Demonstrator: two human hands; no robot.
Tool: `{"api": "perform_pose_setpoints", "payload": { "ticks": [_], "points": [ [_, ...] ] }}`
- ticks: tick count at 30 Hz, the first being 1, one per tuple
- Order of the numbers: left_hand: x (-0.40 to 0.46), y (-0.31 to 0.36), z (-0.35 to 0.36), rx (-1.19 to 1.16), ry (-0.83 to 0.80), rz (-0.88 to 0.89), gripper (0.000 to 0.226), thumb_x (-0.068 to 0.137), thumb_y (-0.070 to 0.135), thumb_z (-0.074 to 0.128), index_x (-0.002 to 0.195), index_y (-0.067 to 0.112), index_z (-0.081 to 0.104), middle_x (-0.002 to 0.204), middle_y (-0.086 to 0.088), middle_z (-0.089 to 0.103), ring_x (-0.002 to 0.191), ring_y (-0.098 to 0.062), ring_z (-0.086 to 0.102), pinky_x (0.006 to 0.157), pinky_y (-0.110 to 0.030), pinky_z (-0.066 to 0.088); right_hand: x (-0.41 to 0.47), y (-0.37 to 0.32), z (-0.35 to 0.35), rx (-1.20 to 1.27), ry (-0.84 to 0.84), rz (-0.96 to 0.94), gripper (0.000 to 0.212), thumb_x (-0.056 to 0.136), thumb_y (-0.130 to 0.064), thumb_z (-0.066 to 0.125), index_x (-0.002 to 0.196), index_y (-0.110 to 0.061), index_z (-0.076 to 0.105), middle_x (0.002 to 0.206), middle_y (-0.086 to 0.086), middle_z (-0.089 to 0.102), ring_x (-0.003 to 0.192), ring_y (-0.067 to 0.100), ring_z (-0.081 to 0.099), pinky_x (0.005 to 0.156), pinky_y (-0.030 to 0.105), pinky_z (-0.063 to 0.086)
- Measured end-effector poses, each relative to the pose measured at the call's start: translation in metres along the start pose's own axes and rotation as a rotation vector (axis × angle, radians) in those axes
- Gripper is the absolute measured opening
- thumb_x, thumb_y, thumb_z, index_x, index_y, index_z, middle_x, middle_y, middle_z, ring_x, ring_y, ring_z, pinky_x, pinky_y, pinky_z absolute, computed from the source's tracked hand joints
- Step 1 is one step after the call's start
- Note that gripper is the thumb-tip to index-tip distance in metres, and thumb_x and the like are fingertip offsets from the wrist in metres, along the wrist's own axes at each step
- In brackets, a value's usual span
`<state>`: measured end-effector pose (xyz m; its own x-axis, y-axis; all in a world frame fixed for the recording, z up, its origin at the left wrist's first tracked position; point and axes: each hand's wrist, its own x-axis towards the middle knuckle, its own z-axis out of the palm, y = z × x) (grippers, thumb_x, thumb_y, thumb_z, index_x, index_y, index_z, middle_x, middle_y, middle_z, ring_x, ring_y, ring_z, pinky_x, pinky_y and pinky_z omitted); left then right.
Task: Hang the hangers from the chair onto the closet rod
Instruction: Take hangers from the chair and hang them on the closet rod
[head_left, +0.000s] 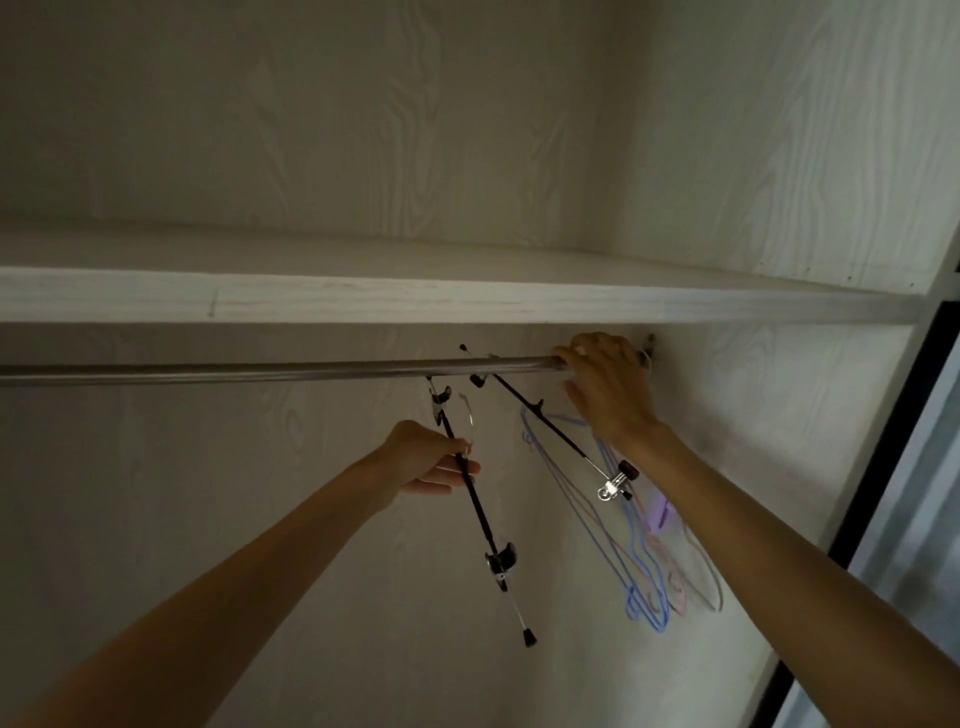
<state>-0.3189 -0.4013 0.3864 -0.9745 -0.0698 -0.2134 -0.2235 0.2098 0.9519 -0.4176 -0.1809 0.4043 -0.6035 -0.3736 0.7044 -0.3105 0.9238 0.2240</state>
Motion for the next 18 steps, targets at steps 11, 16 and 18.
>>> {"api": "perform_pose_setpoints", "payload": {
  "ticks": [11, 16, 18],
  "points": [
    [0.011, 0.0, 0.017, -0.041, -0.068, -0.037, 0.015, 0.092, 0.02, 0.057, 0.095, 0.007, 0.064, 0.082, -0.002, 0.071, 0.065, -0.007, 0.066, 0.068, -0.022, 0.055, -0.018, 0.026, -0.014, 0.109, -0.037, 0.137, 0.039, 0.086, -0.02, 0.061, 0.124, -0.011, 0.056, 0.121, 0.01, 0.057, 0.114, 0.03, 0.048, 0.093, 0.037, 0.035],
    [0.017, 0.0, 0.031, -0.092, -0.007, -0.016, 0.015, 0.093, 0.018, 0.056, 0.083, 0.009, 0.063, 0.061, 0.002, 0.071, 0.046, -0.002, 0.065, 0.056, -0.019, 0.054, -0.048, -0.038, -0.045, 0.888, -0.661, 0.366, 0.018, 0.098, -0.029, 0.042, 0.099, -0.016, 0.054, 0.079, -0.002, 0.06, 0.065, 0.011, 0.057, 0.062, 0.022, 0.041],
    [0.019, 0.0, 0.039, -0.129, 0.02, -0.01, 0.017, 0.093, 0.017, 0.055, 0.08, 0.008, 0.062, 0.063, 0.001, 0.071, 0.042, -0.003, 0.063, 0.047, -0.016, 0.052, -0.058, -0.055, -0.048, 1.046, -0.948, 0.401, 0.018, 0.096, -0.034, 0.048, 0.103, -0.018, 0.051, 0.083, -0.003, 0.063, 0.056, 0.004, 0.061, 0.058, 0.017, 0.044]
  ]
}}
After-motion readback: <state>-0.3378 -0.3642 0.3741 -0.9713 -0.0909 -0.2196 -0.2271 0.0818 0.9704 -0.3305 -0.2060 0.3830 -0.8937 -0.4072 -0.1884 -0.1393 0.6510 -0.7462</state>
